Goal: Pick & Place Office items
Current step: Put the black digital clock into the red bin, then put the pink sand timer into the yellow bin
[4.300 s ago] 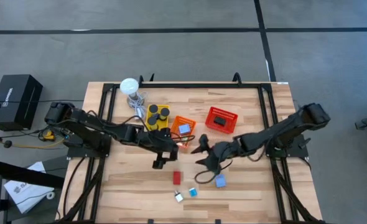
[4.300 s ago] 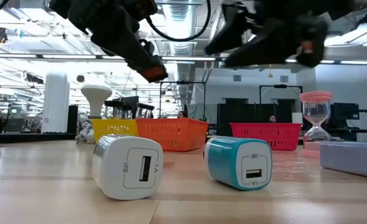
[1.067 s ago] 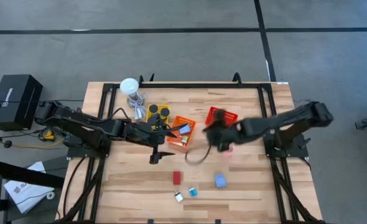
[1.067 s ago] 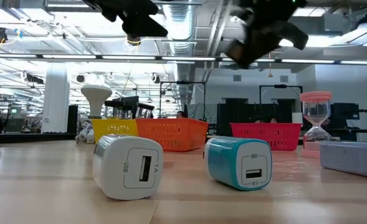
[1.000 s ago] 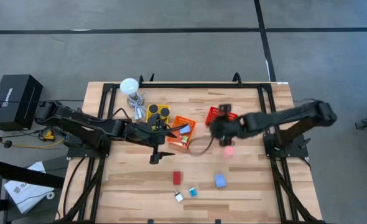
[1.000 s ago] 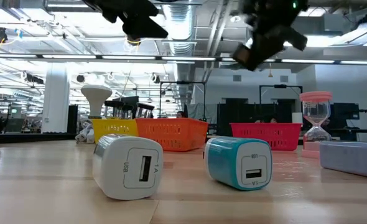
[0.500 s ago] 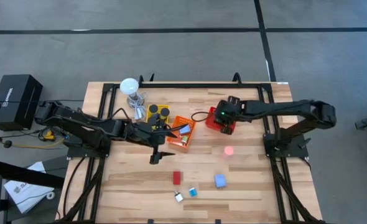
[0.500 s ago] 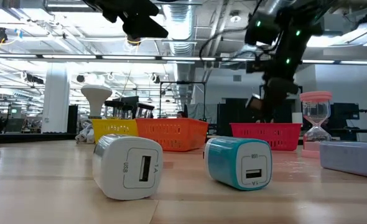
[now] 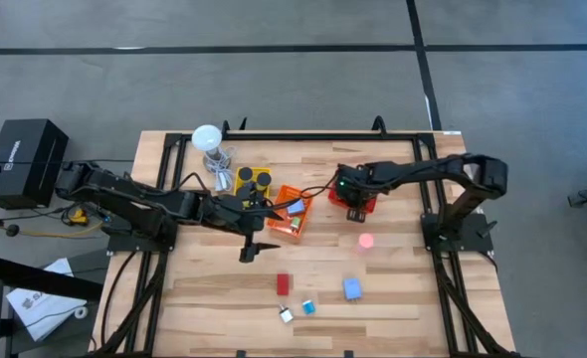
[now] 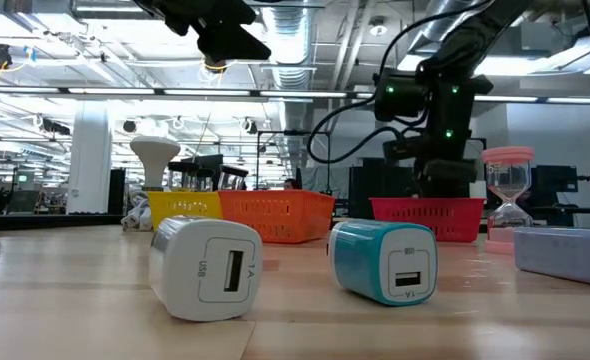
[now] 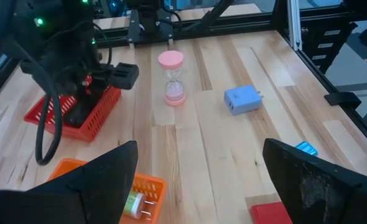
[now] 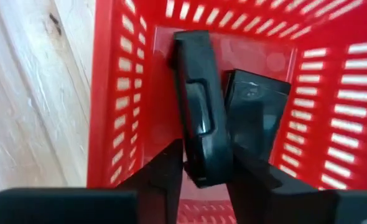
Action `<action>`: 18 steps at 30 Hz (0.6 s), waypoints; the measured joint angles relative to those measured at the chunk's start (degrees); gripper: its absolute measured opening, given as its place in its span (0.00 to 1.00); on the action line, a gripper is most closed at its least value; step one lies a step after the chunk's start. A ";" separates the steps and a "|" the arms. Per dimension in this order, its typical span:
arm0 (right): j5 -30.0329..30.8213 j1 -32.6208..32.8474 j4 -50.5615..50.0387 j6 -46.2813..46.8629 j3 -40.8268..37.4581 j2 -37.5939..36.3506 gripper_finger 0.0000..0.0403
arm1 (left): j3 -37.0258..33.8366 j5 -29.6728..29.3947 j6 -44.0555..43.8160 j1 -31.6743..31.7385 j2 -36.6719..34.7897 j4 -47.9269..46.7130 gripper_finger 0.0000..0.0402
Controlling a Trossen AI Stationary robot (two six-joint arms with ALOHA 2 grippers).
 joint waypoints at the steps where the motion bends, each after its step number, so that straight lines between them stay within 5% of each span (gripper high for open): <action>1: -0.02 0.01 -0.08 0.00 0.48 0.30 0.26 | 0.00 0.01 0.00 0.00 0.00 0.00 0.85; 18: -0.52 0.10 -22.71 3.69 14.34 -0.29 0.57 | 0.00 -0.05 0.00 0.00 0.00 -0.02 0.85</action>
